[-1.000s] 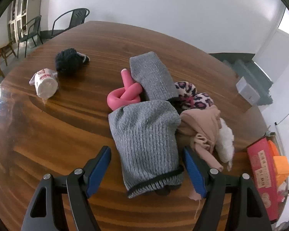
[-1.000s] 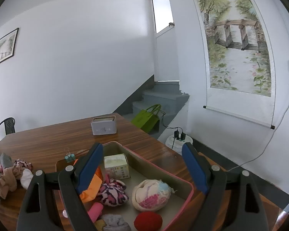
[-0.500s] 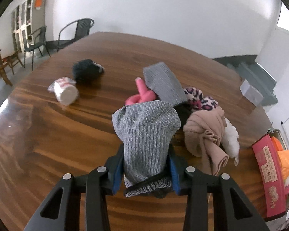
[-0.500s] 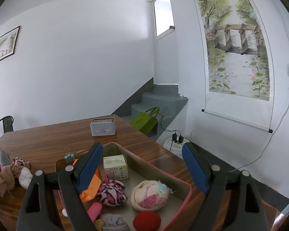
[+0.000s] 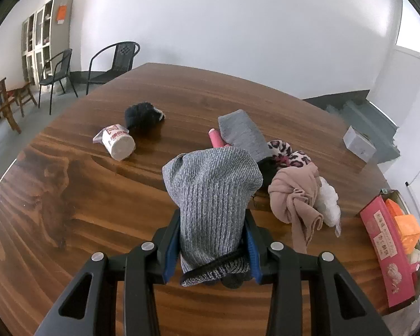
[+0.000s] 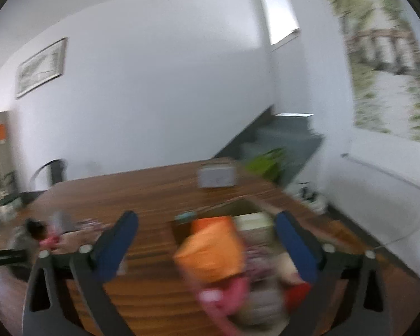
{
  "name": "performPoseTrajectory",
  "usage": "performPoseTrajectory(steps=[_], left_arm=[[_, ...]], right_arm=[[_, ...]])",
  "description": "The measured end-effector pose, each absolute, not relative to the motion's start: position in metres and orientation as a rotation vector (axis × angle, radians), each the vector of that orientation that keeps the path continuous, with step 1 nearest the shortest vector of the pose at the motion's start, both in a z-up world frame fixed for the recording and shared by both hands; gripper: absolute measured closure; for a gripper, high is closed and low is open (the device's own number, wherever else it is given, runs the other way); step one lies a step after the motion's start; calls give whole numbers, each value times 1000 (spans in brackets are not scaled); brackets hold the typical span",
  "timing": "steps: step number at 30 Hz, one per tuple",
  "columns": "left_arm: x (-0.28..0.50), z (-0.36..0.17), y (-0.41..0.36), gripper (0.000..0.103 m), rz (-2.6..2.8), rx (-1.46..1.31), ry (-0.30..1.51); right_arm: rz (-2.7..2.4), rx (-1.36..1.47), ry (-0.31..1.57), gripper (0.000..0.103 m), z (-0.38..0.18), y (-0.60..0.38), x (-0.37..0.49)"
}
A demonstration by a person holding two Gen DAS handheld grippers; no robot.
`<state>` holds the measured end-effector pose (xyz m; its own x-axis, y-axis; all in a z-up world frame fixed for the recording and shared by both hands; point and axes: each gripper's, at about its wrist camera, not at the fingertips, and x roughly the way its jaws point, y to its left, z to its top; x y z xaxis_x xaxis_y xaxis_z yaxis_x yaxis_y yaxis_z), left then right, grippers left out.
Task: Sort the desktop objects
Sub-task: 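Grasp the beige scarf with the right tool while the left tool holds the grey sock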
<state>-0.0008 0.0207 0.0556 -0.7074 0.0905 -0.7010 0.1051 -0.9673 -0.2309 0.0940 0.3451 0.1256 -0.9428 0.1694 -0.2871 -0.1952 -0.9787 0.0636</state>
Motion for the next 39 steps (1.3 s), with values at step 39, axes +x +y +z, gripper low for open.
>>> performPoseTrajectory(steps=[39], left_arm=[[16,78,2,61,-2876,1049,498]], right_arm=[[3186,-1382,-6,37,45,182,-71]])
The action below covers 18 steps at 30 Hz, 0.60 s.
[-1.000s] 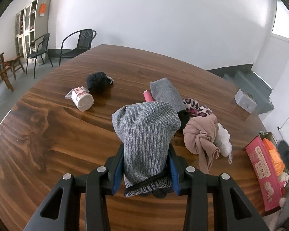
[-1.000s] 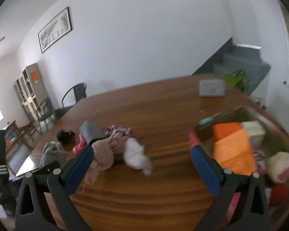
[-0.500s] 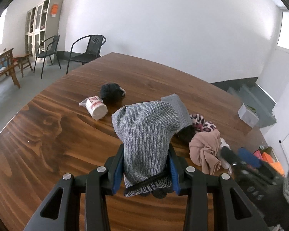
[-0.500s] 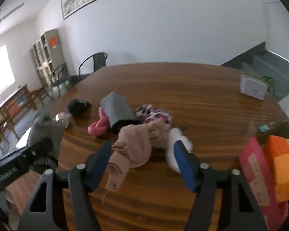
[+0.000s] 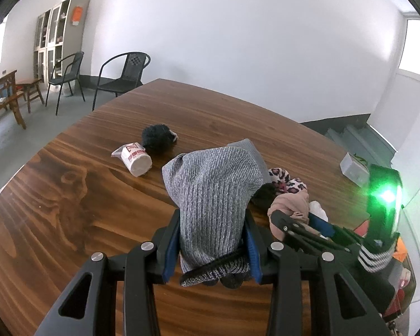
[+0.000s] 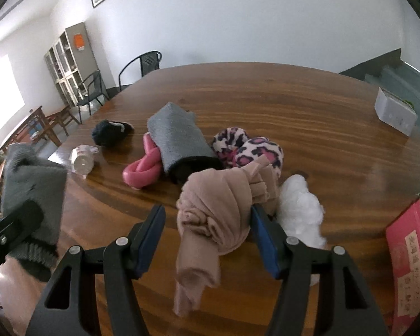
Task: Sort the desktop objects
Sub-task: 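Grasp the beige scarf with the right tool while the left tool holds the grey sock, then carry the beige scarf toward the pink box while the left tool holds the grey sock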
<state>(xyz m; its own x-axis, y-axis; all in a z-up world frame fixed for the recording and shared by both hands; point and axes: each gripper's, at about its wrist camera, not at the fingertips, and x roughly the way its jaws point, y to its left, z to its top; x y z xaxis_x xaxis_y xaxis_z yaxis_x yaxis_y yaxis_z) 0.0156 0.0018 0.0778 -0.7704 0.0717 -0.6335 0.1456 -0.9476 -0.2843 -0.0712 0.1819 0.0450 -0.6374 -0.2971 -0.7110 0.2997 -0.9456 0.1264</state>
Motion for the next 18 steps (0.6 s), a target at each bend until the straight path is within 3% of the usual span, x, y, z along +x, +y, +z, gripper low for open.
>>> performPoseTrajectory(steps=[5,7,18], left_arm=[[14,77,7,61,-2886,1067,484],[13,76,7,61,-2885,1072,483],[8,73,13,61,-2878,1098,453]], right_arm=[[-2575,1129,-14,37,44,185,-72],[-2574,1133,-21,47,43,186,-72],[-2586,1079,-86,48,60,194,-57]])
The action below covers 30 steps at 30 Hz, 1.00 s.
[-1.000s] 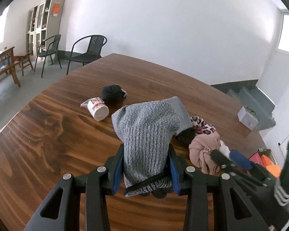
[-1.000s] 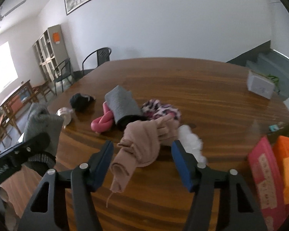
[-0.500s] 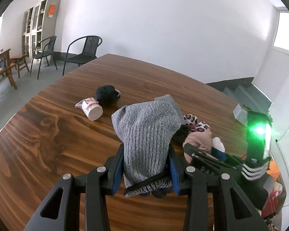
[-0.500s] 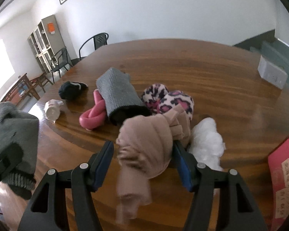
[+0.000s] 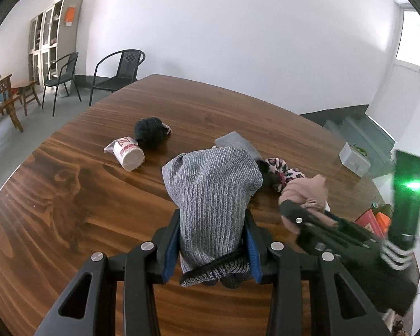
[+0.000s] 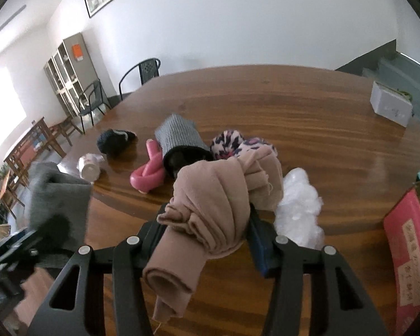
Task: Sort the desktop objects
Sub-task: 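Carry the beige scarf toward the pink box while the left tool holds the grey sock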
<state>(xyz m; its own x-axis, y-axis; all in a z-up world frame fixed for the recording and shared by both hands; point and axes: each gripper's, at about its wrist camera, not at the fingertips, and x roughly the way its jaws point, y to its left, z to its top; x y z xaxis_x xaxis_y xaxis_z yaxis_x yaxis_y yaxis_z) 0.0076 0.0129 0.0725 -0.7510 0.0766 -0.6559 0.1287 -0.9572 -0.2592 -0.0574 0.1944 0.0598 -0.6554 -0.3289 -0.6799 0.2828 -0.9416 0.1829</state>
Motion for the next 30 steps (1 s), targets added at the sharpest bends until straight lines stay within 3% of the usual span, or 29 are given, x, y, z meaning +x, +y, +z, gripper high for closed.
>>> performPoseTrajectory(steps=[13,30], left_arm=[[4,65,25,61,-2884,1132,401],[0,55,33,61,-2875,1174,357]], right_arm=[[-2661,966,-200,48,87,226,-17],[-3129,902,-454,48,129,405,54]])
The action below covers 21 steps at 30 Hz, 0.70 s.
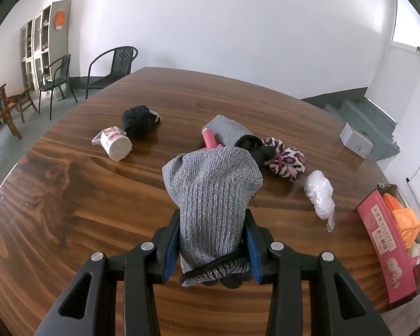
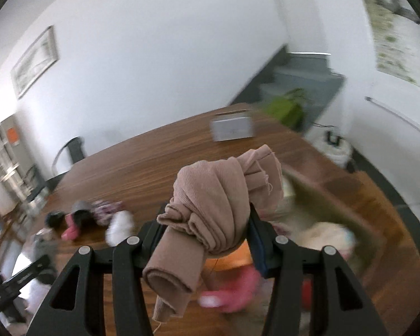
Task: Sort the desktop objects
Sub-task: 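Carry the beige scarf toward the pink box while the left tool holds the grey sock, then open the right tool to drop the beige scarf into the pink box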
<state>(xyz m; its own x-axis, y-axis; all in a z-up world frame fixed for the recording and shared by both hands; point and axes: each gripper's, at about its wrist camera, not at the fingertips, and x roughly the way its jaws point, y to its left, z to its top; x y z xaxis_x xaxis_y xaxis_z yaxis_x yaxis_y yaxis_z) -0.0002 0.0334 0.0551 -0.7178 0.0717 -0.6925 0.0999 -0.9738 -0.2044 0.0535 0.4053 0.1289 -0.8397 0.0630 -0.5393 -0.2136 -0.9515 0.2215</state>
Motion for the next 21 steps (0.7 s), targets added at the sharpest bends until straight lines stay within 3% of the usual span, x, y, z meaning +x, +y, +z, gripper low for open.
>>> performPoseTrajectory(steps=[14,18,21], left_arm=[[9,56,68,61,-2946,1193,292],[11,55,78,61,-2956,1212,263],[12,55,85,61,-2968,1219,255]], right_arm=[[2758,-883,371,46,109,450,52],[2779,-865,410,33,107,458,53],[2775,-798,435,29,110,464,63]])
